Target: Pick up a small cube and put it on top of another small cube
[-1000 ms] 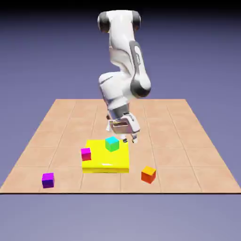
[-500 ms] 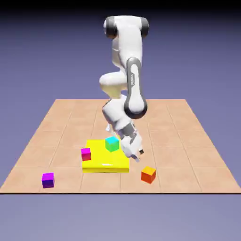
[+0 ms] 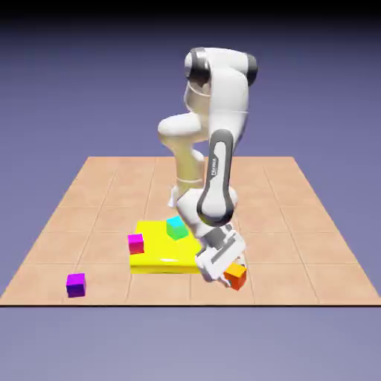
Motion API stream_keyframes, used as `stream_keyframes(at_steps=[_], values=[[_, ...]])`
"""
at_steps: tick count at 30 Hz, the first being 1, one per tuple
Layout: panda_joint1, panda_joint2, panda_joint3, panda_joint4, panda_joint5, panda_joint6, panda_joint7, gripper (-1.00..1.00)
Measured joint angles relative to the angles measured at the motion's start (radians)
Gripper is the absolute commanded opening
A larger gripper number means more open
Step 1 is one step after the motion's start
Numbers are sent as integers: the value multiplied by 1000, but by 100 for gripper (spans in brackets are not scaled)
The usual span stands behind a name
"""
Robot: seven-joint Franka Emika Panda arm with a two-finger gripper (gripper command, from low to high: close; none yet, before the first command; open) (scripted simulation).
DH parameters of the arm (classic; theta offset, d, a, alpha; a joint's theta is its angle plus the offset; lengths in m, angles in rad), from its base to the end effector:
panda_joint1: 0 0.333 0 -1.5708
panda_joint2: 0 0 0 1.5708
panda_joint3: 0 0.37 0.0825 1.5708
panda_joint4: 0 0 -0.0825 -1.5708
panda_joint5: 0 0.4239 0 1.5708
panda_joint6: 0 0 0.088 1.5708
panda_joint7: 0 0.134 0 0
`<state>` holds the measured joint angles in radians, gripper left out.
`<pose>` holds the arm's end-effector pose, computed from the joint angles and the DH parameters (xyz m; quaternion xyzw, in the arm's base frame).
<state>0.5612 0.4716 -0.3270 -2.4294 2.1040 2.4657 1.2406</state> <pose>0.4627 0.1036 0.0908 -0.0886 0.9292 0.2765 0.2288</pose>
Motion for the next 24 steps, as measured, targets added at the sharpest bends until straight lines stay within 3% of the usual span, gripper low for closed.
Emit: stream_keyframes(at_steps=[6, 24], values=[[-10, -217, -47, -132, -159, 58, 85, -100], [-406, -572, -105, -284, -938, -196, 201, -100]])
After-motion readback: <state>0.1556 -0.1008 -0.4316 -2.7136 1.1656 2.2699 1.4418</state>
